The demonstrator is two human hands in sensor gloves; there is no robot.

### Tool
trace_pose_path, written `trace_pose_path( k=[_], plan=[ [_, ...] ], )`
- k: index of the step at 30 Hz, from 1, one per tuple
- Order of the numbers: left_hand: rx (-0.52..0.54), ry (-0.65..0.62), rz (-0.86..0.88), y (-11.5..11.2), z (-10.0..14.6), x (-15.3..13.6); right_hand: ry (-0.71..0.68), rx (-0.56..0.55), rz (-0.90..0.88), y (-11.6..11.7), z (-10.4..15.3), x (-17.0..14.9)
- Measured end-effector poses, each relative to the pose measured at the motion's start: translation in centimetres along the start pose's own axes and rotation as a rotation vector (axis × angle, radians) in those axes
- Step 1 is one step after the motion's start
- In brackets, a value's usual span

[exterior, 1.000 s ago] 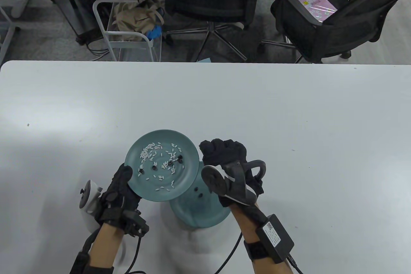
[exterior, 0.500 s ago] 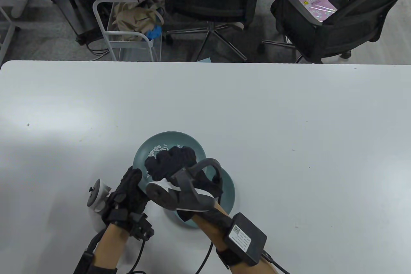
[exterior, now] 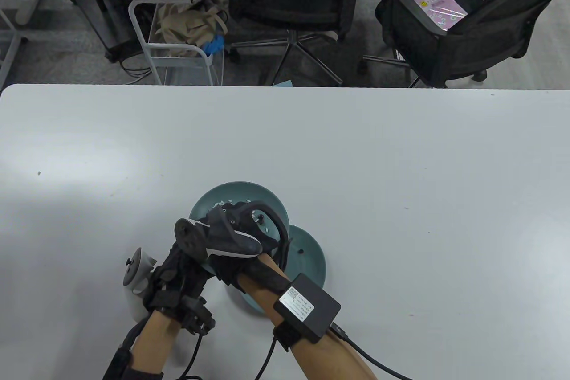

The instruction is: Pick coffee beans with hand pinch into plate

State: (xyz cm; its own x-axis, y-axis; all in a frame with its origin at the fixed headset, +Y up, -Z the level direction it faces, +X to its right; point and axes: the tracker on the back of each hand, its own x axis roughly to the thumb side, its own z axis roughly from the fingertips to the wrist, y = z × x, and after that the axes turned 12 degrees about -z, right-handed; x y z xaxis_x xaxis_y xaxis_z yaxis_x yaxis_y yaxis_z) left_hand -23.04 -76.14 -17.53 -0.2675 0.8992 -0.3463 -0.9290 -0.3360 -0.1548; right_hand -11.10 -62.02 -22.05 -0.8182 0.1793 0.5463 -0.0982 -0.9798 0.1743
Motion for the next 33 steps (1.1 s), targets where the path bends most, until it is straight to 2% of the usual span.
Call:
trace_pose_path(
  k=[5, 9, 18, 28, 33],
  plan=[
    [0.003, 0.004, 0.013, 0.1, 0.0, -0.1, 0.015, 0.025, 0.031, 0.0, 0.1, -0.2],
    [0.007, 0.007, -0.008, -0.1, 0.0, -0.1, -0.03, 0.061, 0.071, 0.2, 0.3, -0.2],
    [0.008, 0.017, -0.016, -0.2, -0.1, -0.3, 0.007, 0.137, 0.077, 0.7, 0.3, -0.6],
    [0.01, 0.032, -0.024, -0.2, -0.2, -0.5, -0.021, 0.138, 0.09, 1.2, 0.5, -0.9],
    [0.009, 0.023, -0.02, 0.0, -0.2, -0.3, -0.042, 0.043, 0.042, 0.0, 1.4, -1.7]
  ],
)
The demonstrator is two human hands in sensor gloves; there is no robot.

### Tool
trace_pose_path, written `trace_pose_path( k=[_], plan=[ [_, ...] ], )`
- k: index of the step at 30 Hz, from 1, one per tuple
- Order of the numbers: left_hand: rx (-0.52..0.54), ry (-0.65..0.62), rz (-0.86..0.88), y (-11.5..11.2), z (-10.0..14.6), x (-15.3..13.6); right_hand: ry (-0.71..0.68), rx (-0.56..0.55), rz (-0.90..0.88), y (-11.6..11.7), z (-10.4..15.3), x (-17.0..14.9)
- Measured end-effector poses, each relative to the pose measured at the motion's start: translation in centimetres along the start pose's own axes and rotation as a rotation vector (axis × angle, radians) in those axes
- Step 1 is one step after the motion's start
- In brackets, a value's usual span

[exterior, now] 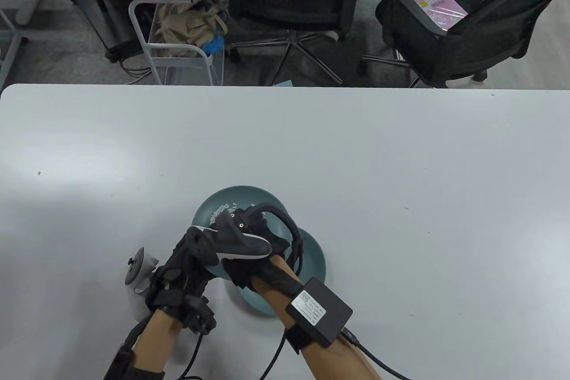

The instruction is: Pick coffee beans with hand pinch into plate

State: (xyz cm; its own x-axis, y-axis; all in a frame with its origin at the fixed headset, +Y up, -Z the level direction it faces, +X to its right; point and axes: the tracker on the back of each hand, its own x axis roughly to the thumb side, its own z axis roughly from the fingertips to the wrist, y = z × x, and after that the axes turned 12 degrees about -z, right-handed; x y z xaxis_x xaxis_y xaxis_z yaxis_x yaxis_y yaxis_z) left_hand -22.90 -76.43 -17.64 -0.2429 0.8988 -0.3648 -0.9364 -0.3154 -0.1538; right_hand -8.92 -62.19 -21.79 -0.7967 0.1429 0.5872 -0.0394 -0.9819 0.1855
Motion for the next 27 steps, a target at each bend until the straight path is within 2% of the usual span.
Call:
trace_pose_path(
  k=[9, 15, 22, 25, 27],
  plan=[
    [-0.004, -0.01, 0.01, 0.1, 0.1, 0.1, 0.002, -0.073, -0.028, -1.3, 2.1, -1.1],
    [-0.014, -0.018, 0.015, 0.1, 0.0, 0.2, -0.007, -0.213, -0.159, -1.8, 5.0, -3.1],
    [-0.019, -0.022, 0.02, 0.2, 0.0, 0.2, 0.028, -0.307, -0.25, -2.8, 7.9, -5.8],
    [-0.011, -0.025, 0.021, 0.4, 0.0, 0.3, 0.029, -0.365, -0.313, -2.4, 9.0, -6.8],
    [-0.003, -0.025, 0.027, 0.6, 0.0, 0.3, 0.04, -0.322, -0.334, -2.0, 9.0, -7.5]
  ],
)
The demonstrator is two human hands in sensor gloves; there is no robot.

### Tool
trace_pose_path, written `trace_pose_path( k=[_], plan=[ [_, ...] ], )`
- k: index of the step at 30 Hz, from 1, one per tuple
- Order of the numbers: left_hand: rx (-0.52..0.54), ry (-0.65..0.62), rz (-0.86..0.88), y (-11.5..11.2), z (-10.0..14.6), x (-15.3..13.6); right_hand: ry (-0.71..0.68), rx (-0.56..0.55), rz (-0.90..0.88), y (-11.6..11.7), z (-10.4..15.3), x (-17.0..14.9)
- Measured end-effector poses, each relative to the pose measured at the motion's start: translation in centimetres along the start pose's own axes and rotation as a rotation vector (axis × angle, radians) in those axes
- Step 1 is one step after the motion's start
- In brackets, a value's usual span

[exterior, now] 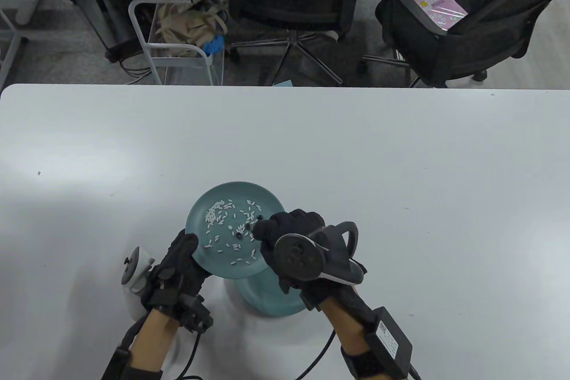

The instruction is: Pick coffee beans with hand pinch into plate

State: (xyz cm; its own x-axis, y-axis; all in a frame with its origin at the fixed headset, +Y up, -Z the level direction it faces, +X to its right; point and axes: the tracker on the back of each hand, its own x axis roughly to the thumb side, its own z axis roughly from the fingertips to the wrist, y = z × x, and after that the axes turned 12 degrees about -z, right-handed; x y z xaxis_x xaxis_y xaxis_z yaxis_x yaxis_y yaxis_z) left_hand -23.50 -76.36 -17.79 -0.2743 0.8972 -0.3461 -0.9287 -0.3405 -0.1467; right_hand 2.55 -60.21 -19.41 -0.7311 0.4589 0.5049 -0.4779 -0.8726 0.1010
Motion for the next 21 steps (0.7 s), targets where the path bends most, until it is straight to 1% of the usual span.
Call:
trace_pose_path(
  k=[2, 6, 14, 21],
  plan=[
    [0.006, -0.001, 0.009, 0.2, 0.0, 0.0, 0.011, -0.015, 0.002, 0.1, 0.2, -0.7],
    [0.023, -0.01, 0.031, 0.7, 0.1, 0.2, 0.055, -0.005, -0.006, 0.3, 0.4, -2.1],
    [0.041, -0.024, 0.051, 1.1, 0.3, 0.5, 0.133, 0.045, 0.006, 1.9, 0.6, -4.2],
    [0.035, -0.028, 0.054, 1.1, 0.3, 0.5, 0.164, 0.092, 0.012, 3.3, 0.7, -5.3]
  ],
)
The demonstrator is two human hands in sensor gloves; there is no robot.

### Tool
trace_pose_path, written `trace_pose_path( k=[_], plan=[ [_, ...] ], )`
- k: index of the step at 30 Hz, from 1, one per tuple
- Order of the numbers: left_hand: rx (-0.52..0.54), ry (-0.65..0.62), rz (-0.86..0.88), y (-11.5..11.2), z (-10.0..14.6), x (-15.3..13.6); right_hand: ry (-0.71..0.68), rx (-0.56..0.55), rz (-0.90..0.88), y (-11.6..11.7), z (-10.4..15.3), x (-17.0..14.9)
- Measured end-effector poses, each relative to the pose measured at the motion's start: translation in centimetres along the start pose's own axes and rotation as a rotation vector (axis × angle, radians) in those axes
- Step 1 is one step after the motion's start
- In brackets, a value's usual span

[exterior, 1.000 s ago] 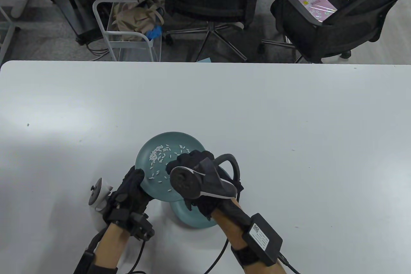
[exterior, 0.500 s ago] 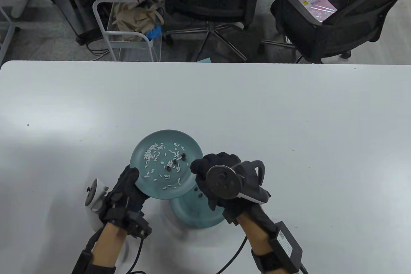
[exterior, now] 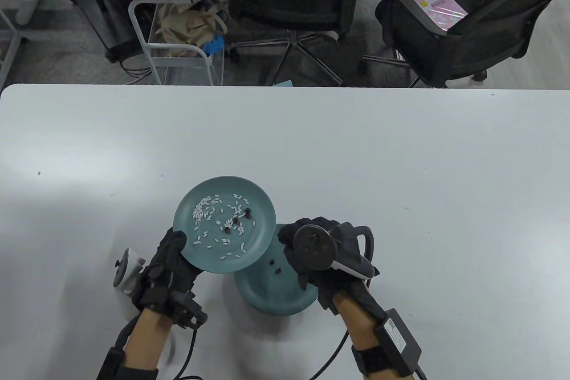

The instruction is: Pick coffee beans with hand pinch into plate

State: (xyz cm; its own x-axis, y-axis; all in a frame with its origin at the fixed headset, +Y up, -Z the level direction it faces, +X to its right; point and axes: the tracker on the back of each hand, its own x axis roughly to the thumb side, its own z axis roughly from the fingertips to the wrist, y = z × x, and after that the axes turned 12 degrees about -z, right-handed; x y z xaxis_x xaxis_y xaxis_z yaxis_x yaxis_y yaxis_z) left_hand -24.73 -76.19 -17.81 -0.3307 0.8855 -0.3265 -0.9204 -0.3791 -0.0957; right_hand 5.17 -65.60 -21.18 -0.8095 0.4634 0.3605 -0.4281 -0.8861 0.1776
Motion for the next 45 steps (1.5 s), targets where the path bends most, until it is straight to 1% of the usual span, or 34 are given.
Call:
trace_pose_path(
  k=[16, 27, 38, 45],
  plan=[
    [0.0, -0.007, 0.008, 0.1, 0.1, 0.1, 0.044, 0.117, 0.036, 3.3, -0.6, -1.1],
    [-0.007, -0.006, 0.01, 0.0, 0.0, 0.1, 0.051, 0.208, 0.112, 5.7, -1.0, -1.1],
    [-0.012, -0.001, 0.005, -0.1, 0.0, 0.0, 0.037, 0.255, 0.137, 6.8, -1.3, -0.9],
    [-0.011, 0.002, 0.003, -0.1, 0.0, 0.0, 0.039, 0.255, 0.13, 6.8, -1.3, -1.0]
  ],
)
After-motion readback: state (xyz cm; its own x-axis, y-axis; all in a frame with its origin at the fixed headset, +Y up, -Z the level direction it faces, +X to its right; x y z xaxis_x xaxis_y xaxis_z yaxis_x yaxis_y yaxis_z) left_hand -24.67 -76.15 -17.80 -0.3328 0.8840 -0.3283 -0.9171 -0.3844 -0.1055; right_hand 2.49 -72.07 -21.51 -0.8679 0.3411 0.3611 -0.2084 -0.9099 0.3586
